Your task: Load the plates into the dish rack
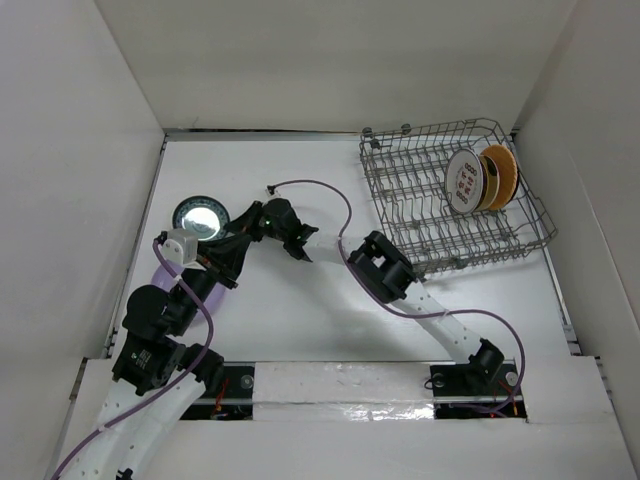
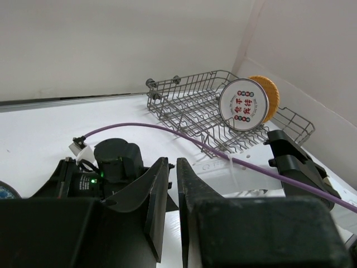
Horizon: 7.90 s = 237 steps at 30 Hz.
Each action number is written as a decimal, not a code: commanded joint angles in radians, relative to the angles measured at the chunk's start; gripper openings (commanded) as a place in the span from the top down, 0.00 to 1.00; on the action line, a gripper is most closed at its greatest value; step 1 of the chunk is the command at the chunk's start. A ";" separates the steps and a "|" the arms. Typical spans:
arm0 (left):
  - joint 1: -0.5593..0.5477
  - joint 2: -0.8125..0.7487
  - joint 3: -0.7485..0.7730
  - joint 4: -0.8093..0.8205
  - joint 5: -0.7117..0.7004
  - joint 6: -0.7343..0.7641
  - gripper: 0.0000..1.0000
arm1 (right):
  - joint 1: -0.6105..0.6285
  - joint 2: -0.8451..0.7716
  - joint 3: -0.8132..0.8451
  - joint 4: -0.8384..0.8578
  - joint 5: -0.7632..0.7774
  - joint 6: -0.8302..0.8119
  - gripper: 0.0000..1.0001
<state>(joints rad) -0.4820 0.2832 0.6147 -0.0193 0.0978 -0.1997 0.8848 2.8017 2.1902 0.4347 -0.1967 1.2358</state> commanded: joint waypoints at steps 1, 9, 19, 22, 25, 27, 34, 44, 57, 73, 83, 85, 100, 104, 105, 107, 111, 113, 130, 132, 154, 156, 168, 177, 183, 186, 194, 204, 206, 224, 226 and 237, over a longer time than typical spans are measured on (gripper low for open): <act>0.003 -0.012 -0.003 0.044 0.016 0.003 0.90 | 0.009 -0.082 -0.049 0.097 0.014 0.021 0.96; 0.003 -0.015 -0.004 0.047 0.014 0.005 0.90 | 0.009 -0.201 -0.142 0.216 0.014 -0.004 1.00; 0.003 -0.027 -0.006 0.048 0.016 0.002 0.90 | 0.009 -0.352 -0.317 0.271 0.048 -0.099 1.00; 0.003 -0.033 -0.001 0.047 0.023 0.003 0.90 | 0.009 -0.386 -0.340 0.254 0.059 -0.148 1.00; 0.003 -0.047 -0.006 0.050 0.016 0.002 0.90 | 0.019 -0.450 -0.394 0.231 0.106 -0.217 1.00; 0.003 -0.049 -0.003 0.045 0.019 0.002 0.90 | 0.006 -0.511 -0.411 0.165 0.153 -0.318 1.00; 0.003 -0.075 -0.003 0.048 0.046 -0.003 0.90 | -0.179 -0.802 -0.780 0.196 0.249 -0.426 1.00; 0.003 -0.128 0.000 0.056 0.071 -0.009 0.89 | -0.519 -1.333 -1.248 0.058 0.416 -0.662 1.00; -0.026 -0.165 -0.001 0.055 0.065 -0.004 0.85 | -0.736 -1.481 -1.219 -0.264 0.873 -0.998 1.00; -0.036 -0.176 0.000 0.053 0.051 -0.003 0.84 | -0.744 -1.231 -1.073 -0.355 1.045 -1.116 1.00; -0.036 -0.162 0.000 0.053 0.059 -0.003 0.85 | -0.669 -1.187 -1.130 -0.333 1.175 -1.136 1.00; -0.036 -0.164 0.000 0.055 0.062 -0.004 0.85 | -0.658 -1.173 -1.133 -0.330 1.200 -1.138 1.00; -0.036 -0.141 -0.003 0.055 0.059 -0.006 0.84 | -0.609 -1.114 -1.152 -0.286 1.178 -1.124 0.86; -0.036 -0.128 -0.003 0.051 0.057 -0.004 0.84 | -0.600 -1.110 -1.155 -0.280 1.169 -1.118 0.76; -0.036 -0.130 -0.003 0.051 0.059 -0.004 0.84 | -0.600 -1.104 -1.150 -0.280 1.165 -1.113 0.73; -0.036 -0.133 -0.003 0.053 0.059 -0.004 0.84 | -0.590 -1.101 -1.146 -0.287 1.168 -1.104 0.73; -0.036 -0.125 -0.003 0.050 0.056 -0.004 0.84 | -0.572 -1.108 -1.147 -0.284 1.172 -1.102 0.67; -0.036 -0.127 -0.001 0.050 0.059 -0.004 0.84 | -0.572 -1.110 -1.129 -0.297 1.172 -1.102 0.66; -0.036 -0.119 -0.004 0.051 0.045 -0.003 0.84 | -0.465 -1.309 -1.041 -0.330 0.920 -1.050 0.38; -0.036 -0.110 -0.003 0.047 0.036 -0.003 0.84 | -0.445 -1.308 -1.032 -0.321 0.878 -1.030 0.38; -0.036 -0.016 -0.006 0.036 -0.067 0.014 0.88 | 0.039 -0.584 -0.493 -0.234 0.088 -0.765 0.88; -0.036 0.003 -0.004 0.036 -0.066 0.017 0.88 | 0.052 -0.533 -0.443 -0.244 0.053 -0.716 0.72; 0.009 0.119 0.003 0.041 -0.064 0.022 0.88 | 0.071 -0.230 -0.219 -0.186 -0.135 -0.460 0.34; 0.010 0.168 0.013 0.041 -0.072 0.028 0.87 | 0.123 -0.123 -0.136 -0.165 -0.198 -0.387 0.33; 0.010 0.172 0.014 0.039 -0.072 0.029 0.87 | 0.143 -0.119 -0.150 -0.195 -0.133 -0.418 0.40; 0.010 0.154 0.008 0.048 -0.070 0.032 0.87 | 0.143 -0.137 -0.193 -0.220 -0.070 -0.456 0.43; 0.010 0.126 0.007 0.051 -0.053 0.032 0.87 | 0.152 -0.202 -0.293 -0.307 0.166 -0.579 0.69; 0.010 0.067 0.002 0.047 -0.029 0.025 0.87 | 0.123 -0.396 -0.536 -0.070 0.184 -0.607 1.00; 0.010 0.057 0.002 0.048 -0.020 0.023 0.87 | 0.106 -0.444 -0.570 -0.047 0.215 -0.619 1.00; 0.010 -0.076 -0.004 0.047 0.037 0.002 0.86 | -0.299 -1.200 -0.957 -0.145 0.724 -1.013 1.00; 0.010 -0.099 -0.003 0.048 0.049 0.000 0.86 | -0.359 -1.261 -0.939 -0.211 0.808 -1.114 1.00; -0.023 -0.165 -0.003 0.059 0.065 -0.003 0.84 | -0.492 -1.234 -0.888 -0.162 1.299 -1.590 1.00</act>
<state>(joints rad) -0.4873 0.1364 0.6144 -0.0185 0.1478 -0.1936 0.4061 1.5360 1.2507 0.2211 0.9390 -0.1753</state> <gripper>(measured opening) 0.157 0.064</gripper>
